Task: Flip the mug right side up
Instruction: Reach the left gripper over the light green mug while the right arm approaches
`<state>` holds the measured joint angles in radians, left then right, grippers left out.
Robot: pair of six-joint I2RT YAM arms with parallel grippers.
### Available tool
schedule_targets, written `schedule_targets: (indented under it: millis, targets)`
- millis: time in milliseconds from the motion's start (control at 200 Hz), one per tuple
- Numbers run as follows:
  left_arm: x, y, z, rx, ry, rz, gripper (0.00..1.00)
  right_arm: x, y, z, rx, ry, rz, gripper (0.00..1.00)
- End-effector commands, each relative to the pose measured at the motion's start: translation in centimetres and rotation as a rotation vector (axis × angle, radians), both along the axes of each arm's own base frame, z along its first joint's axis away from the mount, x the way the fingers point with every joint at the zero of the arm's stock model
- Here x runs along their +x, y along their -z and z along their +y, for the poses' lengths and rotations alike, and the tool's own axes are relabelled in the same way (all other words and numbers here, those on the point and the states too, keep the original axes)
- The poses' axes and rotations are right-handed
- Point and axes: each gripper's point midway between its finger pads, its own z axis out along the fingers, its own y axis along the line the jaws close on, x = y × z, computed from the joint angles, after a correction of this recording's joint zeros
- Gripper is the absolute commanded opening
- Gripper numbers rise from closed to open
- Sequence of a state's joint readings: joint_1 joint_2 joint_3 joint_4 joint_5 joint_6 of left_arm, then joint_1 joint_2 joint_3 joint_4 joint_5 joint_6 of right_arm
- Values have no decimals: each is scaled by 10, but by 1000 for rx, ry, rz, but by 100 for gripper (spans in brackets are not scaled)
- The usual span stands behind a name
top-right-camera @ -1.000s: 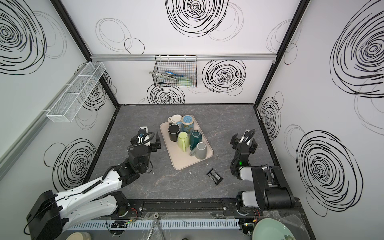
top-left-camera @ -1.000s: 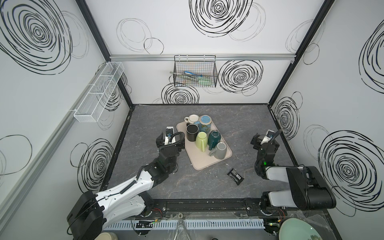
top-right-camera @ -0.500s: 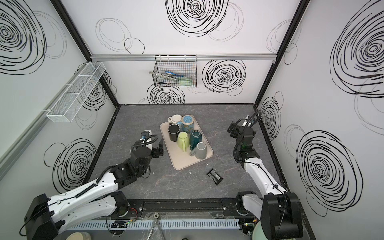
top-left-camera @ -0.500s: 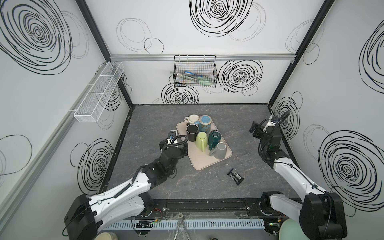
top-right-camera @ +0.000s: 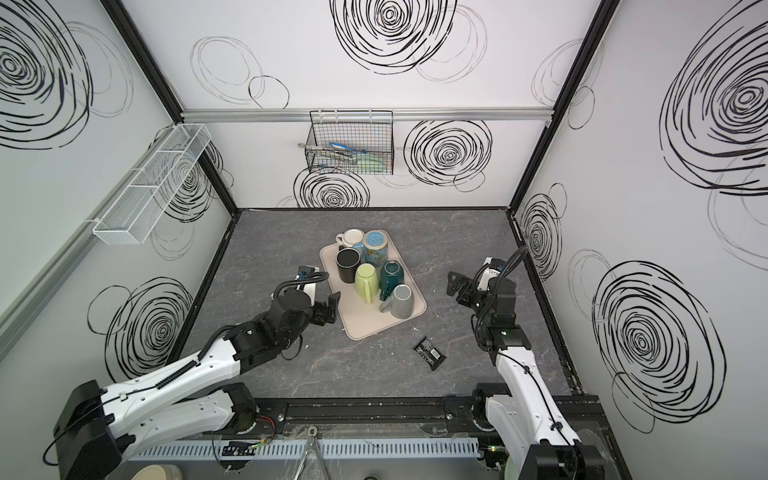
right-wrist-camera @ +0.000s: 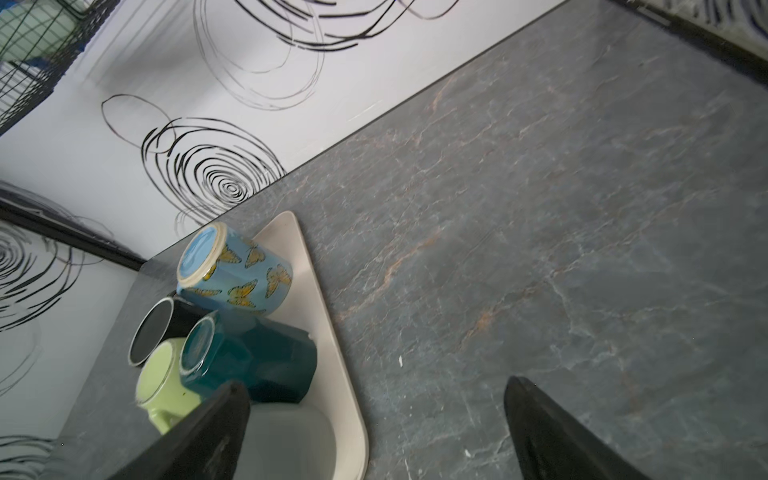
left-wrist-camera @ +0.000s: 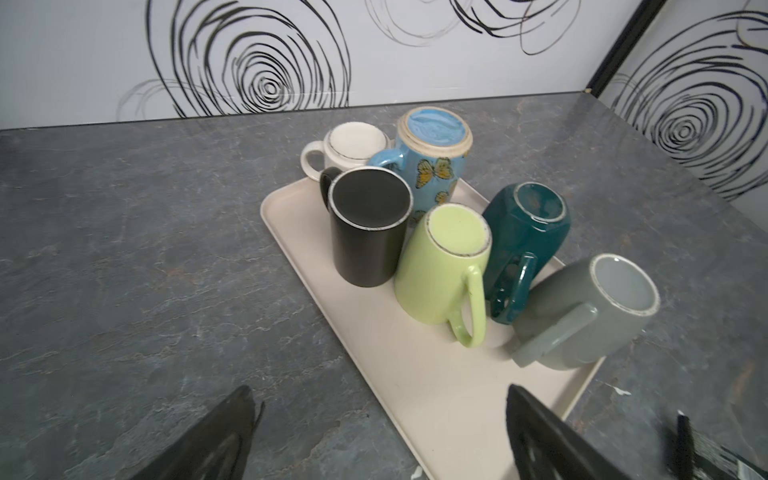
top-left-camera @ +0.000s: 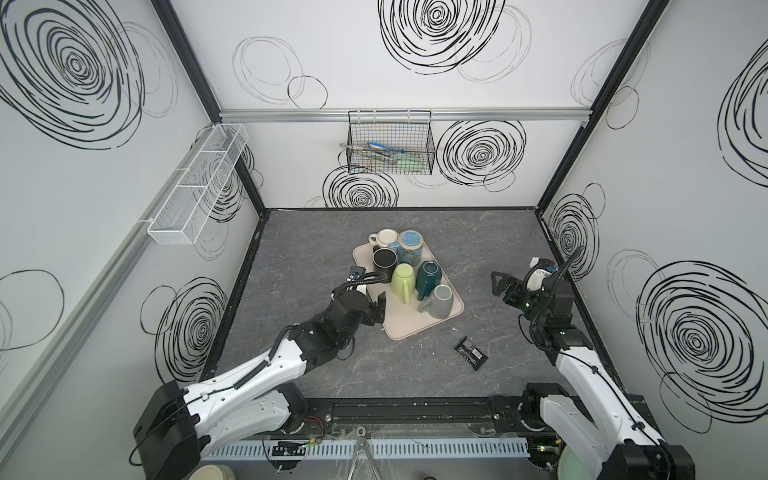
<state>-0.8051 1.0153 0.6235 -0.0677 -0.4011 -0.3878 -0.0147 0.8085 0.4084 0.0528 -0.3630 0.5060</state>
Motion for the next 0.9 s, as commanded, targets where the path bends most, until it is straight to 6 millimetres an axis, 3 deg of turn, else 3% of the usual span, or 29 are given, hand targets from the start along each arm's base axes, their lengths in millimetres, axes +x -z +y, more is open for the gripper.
schedule_targets:
  millis: [0,165,410,615,896]
  targets:
    - [0,-19,-33,-74,115,13,96,-13,-4,20,71,-101,-9,100]
    - [13,-15,-41,24,109,59,96,-23,-11,24,61,-137,-23,100]
    - [22,6,-74,27,154,188,96,-35,-16,25,48,-143,-30,100]
    - [34,27,-92,87,161,256,96,-45,-7,23,21,-136,-12,100]
    - [54,47,-102,155,117,288,98,-55,5,38,66,-181,14,100]
